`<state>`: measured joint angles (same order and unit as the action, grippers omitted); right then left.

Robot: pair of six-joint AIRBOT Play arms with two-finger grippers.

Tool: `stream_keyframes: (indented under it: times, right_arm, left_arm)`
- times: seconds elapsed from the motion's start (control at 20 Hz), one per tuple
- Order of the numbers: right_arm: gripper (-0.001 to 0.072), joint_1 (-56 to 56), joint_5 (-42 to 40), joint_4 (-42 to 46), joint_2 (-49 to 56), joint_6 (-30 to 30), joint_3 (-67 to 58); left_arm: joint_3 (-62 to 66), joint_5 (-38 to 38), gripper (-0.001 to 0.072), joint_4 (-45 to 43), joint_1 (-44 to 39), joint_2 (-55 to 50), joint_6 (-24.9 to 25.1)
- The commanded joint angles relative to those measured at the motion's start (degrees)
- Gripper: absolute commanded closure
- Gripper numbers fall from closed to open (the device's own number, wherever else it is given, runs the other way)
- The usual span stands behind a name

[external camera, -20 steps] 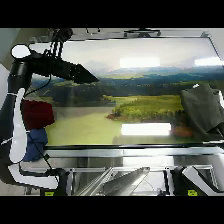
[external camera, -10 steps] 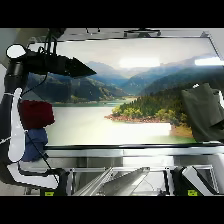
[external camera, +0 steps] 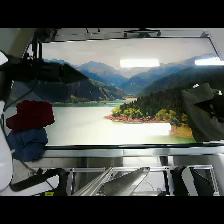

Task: Fold the shirts.

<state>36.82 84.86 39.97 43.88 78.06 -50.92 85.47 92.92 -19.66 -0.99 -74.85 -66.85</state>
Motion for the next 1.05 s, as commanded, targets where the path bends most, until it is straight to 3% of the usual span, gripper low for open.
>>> stream_keyframes:
  times: [0.0,0.2,0.3,0.45,1.0]
  right_arm:
    - [0.0694,-12.7,-6.1,0.8,-8.7,-3.1,9.6]
    - [0.0694,-23.7,-11.2,1.0,-14.3,-3.1,21.6]
    - [0.0693,-26.4,-11.5,0.5,-13.1,-3.4,21.7]
    - [0.0693,-27.6,-12.0,-1.7,-12.4,-5.7,21.7]
    - [0.0693,-27.6,-11.8,-1.8,-12.4,-5.7,21.7]
  left_arm:
    - [-19.2,-5.7,0.0704,-7.6,-4.0,14.1,-1.6]
    - [-42.8,-19.5,0.0682,-9.2,-10.1,29.4,-5.8]
    - [-47.9,-21.6,0.0682,-9.1,-11.1,33.2,-6.8]
    - [-50.3,-23.1,0.0683,-9.1,-11.1,36.5,-8.3]
    - [-50.7,-25.4,0.0684,-9.2,-11.1,39.3,-8.3]
